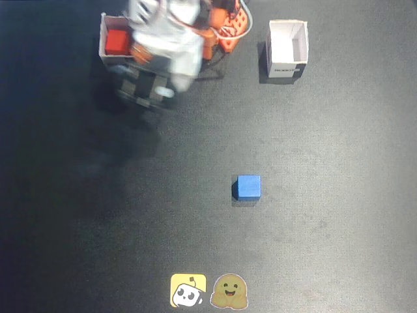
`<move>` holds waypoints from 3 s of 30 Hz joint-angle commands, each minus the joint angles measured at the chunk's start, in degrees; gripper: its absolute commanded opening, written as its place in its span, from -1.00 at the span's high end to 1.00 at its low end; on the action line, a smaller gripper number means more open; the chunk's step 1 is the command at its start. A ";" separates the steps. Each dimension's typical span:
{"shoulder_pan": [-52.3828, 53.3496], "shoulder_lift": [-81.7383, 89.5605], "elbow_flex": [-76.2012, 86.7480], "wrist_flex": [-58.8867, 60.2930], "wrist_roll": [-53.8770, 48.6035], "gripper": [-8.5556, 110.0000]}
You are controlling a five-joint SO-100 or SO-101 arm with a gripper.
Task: Put the red cube in the right box and the blue cube in the left box.
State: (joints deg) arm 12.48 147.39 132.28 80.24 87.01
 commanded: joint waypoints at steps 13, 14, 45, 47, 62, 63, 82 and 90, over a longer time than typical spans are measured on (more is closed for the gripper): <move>-12.74 1.67 1.41 -1.93 -1.93 0.83; -12.92 1.85 2.20 -2.29 -2.29 0.83; -27.42 -11.16 0.97 -16.35 2.72 0.76; -27.77 -14.68 -1.58 -16.61 2.72 0.74; -30.06 -30.15 -6.77 -25.66 5.98 0.59; -30.23 -30.85 -6.86 -26.37 6.15 0.58; -33.22 -48.16 -15.73 -32.43 10.37 0.49; -33.31 -53.09 -16.44 -34.72 10.81 0.47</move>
State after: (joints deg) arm -20.48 94.31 119.71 46.49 97.65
